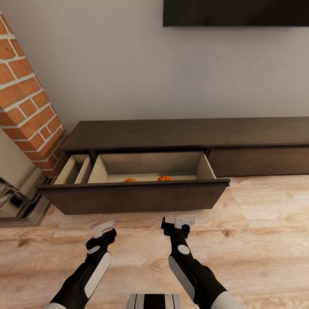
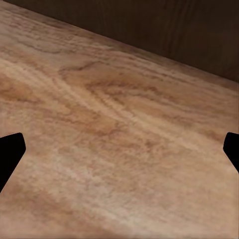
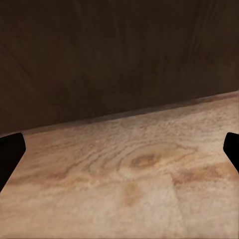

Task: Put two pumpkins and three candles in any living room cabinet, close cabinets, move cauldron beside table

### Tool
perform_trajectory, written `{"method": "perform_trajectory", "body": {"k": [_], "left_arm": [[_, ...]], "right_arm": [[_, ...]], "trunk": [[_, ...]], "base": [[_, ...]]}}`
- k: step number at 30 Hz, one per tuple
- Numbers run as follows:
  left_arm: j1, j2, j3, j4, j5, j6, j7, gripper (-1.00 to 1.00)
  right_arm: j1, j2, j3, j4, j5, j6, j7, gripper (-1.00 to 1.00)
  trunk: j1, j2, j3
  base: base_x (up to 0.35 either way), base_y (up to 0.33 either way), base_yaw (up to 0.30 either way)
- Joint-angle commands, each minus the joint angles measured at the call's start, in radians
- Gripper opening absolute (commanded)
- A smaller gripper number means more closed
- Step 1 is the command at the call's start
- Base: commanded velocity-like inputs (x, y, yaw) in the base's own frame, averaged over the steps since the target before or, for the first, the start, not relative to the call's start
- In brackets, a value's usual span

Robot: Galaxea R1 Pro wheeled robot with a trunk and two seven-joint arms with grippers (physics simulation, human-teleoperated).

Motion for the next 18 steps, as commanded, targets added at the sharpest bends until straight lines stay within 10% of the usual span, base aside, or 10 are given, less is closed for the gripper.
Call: {"method": "perform_trajectory", "body": {"k": [1, 18], "left_arm": [[0.0, 0.001, -0.002, -0.002, 0.004, 0.004, 0.007, 1.0], [0.009, 0.014, -0.002, -0.005, -0.001, -0.073, 0.006, 1.0]], "right_arm": [[-0.001, -0.001, 0.004, -0.001, -0.01, -0.004, -0.006, 1.0], [0.003, -0.007, 0.005, 0.033, 0.011, -0.126, 0.038, 1.0]], "trunk": [[0.0, 0.0, -0.001], [0.0, 0.0, -0.001]], "base": [[0.067, 0.0, 0.0], [0.047, 0.0, 0.0]]}}
